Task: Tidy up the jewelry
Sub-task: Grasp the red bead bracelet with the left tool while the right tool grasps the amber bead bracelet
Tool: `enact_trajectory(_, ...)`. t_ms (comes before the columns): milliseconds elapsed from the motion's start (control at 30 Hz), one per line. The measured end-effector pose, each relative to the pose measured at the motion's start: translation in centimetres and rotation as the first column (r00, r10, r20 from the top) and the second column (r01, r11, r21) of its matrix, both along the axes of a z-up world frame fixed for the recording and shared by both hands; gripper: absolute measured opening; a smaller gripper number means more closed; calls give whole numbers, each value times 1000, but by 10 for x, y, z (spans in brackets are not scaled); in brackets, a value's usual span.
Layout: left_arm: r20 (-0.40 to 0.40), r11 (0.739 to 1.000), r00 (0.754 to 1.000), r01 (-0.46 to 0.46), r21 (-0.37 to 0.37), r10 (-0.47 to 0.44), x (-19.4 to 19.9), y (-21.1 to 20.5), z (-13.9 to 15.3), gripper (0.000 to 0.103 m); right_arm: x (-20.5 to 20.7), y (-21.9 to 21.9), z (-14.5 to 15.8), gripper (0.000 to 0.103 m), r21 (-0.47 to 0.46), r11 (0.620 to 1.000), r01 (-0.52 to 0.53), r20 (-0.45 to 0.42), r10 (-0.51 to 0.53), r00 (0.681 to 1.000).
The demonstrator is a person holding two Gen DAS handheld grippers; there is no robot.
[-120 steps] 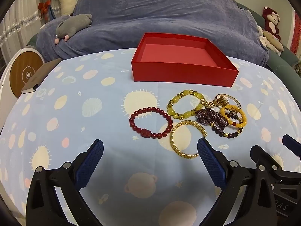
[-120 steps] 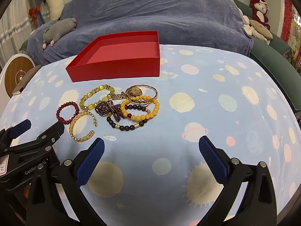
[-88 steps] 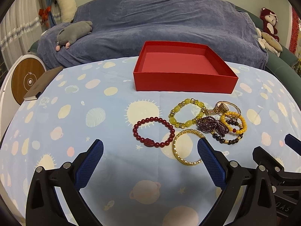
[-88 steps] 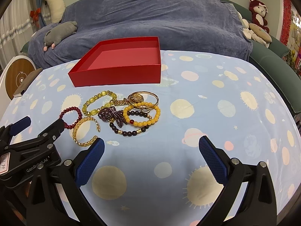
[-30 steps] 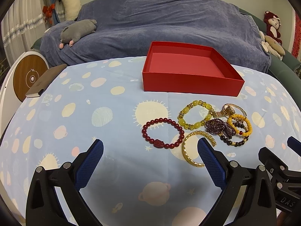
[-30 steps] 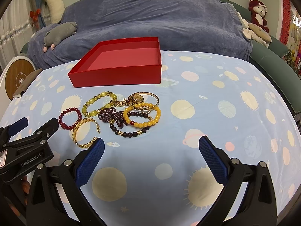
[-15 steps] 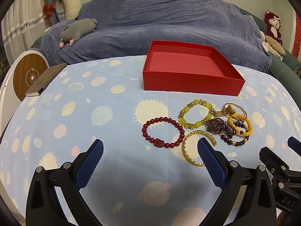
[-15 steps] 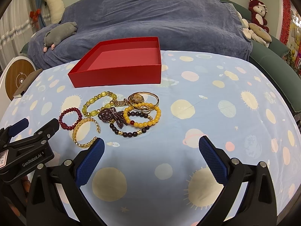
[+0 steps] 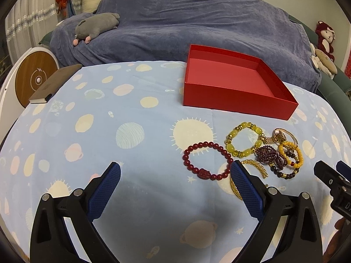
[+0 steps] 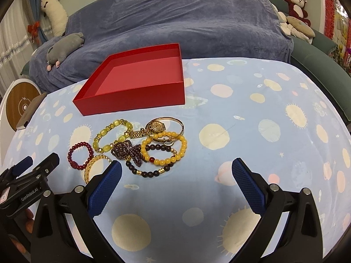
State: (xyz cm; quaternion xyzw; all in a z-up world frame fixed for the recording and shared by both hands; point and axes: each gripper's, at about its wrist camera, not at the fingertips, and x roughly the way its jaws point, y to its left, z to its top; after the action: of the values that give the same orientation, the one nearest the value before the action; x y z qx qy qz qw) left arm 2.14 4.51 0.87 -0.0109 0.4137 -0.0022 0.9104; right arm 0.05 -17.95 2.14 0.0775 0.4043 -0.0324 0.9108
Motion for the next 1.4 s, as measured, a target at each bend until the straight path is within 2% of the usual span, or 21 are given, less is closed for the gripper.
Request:
enact_trajectory(200, -58, 1000, 998, 6, -2, -6, 15, 5, -23, 95, 3, 6, -4, 96, -4, 1000, -14, -11, 14, 1000)
enact_trajectory(267, -67, 1000, 998, 5, -20, -7, 20, 5, -26, 84, 3, 9, -8, 96, -9, 1000, -27, -21, 27, 999)
enact_trajectory(400, -53, 1000, 998, 20, 3, -20, 26, -1, -27, 81, 4, 12, -11, 96, -15, 999, -41, -31, 40, 999)
enact_trajectory(467, -57, 1000, 998, 19, 15, -18, 31, -3, -32, 72, 5, 12, -12, 96, -16, 999, -44, -33, 44, 998)
enact_trajectory(600, -59, 999, 998, 16, 32, -15, 35, -5, -39, 62, 9, 9, -13, 96, -23, 999, -35, -33, 34, 999)
enact_trajectory(667, -54, 999, 998, 39, 34, -37, 34, -8, -38, 44, 12, 4, -15, 96, -10, 1000, -19, -38, 19, 999)
enact_trajectory(700, -53, 998, 997, 49, 37, -46, 33, -10, -37, 39, 14, 2, -15, 96, -2, 1000, -11, -40, 11, 999)
enact_trajectory(767, -55, 997, 996, 67, 35, -65, 31, -12, -36, 19, 18, -2, -16, 95, 5, 1000, 1, -42, 0, 999)
enact_trajectory(833, -61, 997, 996, 73, 11, -72, 30, -10, -35, 6, 22, -2, -17, 94, 5, 1000, 1, -43, -1, 999)
enact_trajectory(967, -70, 997, 995, 65, -31, -67, 28, -7, -33, 6, 32, 1, -27, 80, -1, 1000, -14, -77, 14, 997)
enact_trajectory(1033, -68, 997, 996, 62, -39, -64, 26, -6, -31, 6, 37, 0, -33, 67, 9, 1000, -12, -95, 12, 995)
enact_trajectory(1100, -67, 997, 996, 61, -55, -65, 26, -4, -29, 6, 42, -3, -35, 62, 30, 1000, 1, -101, 2, 995)
enact_trajectory(1267, -66, 995, 995, 65, -78, -70, 25, -1, -25, 6, 52, -9, -35, 61, 44, 999, 33, -100, -28, 995)
enact_trajectory(1333, -64, 995, 995, 70, -75, -75, 24, -1, -25, 6, 56, -8, -41, 52, 32, 999, 33, -120, -29, 992)
enact_trajectory(1367, -65, 995, 995, 72, -74, -77, 24, 0, -25, 6, 54, -8, -42, 51, 31, 999, 30, -110, -27, 994)
enact_trajectory(1400, -68, 994, 995, 74, -77, -79, 23, 0, -25, 6, 53, -6, -42, 42, 23, 999, 22, -109, -19, 994)
